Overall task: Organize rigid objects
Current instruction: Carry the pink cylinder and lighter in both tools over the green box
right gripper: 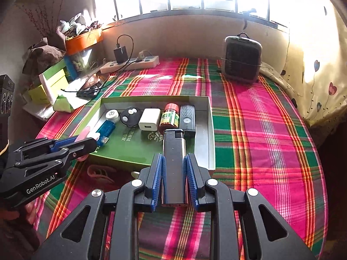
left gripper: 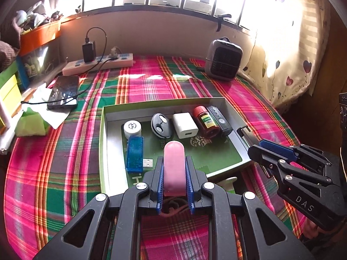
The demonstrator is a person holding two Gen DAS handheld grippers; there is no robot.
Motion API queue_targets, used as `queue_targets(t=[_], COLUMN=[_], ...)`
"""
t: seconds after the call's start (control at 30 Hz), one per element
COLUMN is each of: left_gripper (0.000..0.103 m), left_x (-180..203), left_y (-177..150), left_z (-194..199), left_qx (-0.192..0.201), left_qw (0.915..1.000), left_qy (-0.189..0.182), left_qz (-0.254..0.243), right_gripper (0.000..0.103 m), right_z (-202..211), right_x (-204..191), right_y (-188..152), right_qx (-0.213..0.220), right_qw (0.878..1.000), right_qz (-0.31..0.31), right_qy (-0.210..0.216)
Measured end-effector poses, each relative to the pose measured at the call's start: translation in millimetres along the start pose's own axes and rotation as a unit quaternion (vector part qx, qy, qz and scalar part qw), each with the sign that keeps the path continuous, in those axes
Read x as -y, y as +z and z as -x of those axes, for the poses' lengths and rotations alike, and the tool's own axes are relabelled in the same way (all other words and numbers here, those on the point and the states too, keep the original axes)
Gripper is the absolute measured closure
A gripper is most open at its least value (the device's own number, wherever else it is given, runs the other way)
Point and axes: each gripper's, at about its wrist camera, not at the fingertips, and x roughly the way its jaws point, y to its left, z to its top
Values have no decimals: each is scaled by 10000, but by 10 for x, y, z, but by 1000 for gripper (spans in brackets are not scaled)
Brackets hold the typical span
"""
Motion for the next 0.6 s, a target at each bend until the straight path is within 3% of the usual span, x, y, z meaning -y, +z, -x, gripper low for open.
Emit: queue_targets(t=[0.6], left_gripper=[86], left_x=[-48], left_y=[144], left_z=[-445], left_qx=[-273], left_qw=[9996], left_qy=[-16], left_qz=[32], right_gripper=[79], right_z=[-513], right_x=[-88], right_y=[211], right_qx=[-346], right_qw=[9986], right_qz=[59], right_qy=[395])
